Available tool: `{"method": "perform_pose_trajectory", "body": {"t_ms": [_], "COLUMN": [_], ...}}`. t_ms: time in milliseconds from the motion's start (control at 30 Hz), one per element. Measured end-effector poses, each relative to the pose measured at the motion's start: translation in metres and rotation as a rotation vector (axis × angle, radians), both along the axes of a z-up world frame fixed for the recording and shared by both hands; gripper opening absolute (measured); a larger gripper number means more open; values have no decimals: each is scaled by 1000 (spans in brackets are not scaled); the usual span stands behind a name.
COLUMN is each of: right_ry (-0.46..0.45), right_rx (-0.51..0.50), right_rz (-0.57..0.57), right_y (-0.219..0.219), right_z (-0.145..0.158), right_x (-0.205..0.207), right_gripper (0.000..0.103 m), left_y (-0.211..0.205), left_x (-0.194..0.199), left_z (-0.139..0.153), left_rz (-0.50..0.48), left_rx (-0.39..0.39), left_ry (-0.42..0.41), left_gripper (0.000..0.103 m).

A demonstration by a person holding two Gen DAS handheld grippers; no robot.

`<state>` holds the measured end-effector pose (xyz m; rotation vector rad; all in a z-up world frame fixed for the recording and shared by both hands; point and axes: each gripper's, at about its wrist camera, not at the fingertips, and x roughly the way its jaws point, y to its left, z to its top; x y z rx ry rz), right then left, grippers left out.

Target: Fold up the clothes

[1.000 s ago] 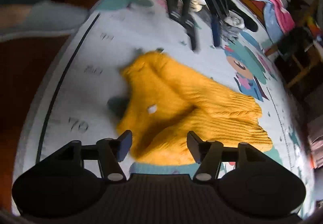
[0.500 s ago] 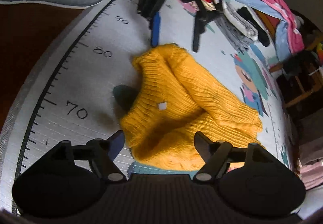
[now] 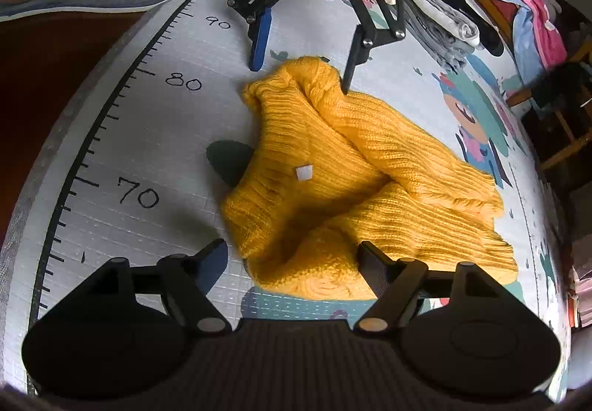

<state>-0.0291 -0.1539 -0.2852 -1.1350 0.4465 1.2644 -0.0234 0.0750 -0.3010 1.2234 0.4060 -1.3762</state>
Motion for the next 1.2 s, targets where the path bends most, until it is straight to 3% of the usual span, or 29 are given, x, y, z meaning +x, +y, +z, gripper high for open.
{"method": "perform_pose_trajectory", "body": {"t_ms": [167, 300, 400, 467, 600, 700, 867, 967, 1067, 1200], "right_ry": [26, 58, 141, 218, 388, 532, 652, 773, 904, 981], "right_rx": [3, -31, -58, -43, 44, 117, 181, 232, 284, 317], "right_rz": [20, 106, 118, 61, -91, -205, -304, -385, -478, -527], "right_y": [-2, 1, 7, 10, 6, 0, -10, -17, -24, -30], "right_z": [0, 2, 5, 8, 14, 16, 15, 12, 8, 3], "right_x": [5, 13, 29, 41, 64, 83, 98, 115, 133, 141], "right_gripper": [76, 74, 74, 70, 69, 67, 67, 67, 65, 63], "left_y": [-10, -15, -24, -21, -8, -2, 0, 3, 0, -3], "left_x": [3, 15, 20, 20, -2, -19, -27, -28, -23, -24], "left_z": [2, 4, 5, 9, 8, -2, -3, -7, -7, -7], "left_rz": [-36, -58, -66, -35, -37, -63, -30, -67, -60, -17], "left_rx": [41, 96, 135, 109, -1, -4, -26, -23, -21, -36], "left_ry": [14, 87, 114, 112, -41, -90, -114, -174, -175, -185], "left_gripper": [79, 80, 80, 73, 72, 72, 72, 74, 75, 76]}}
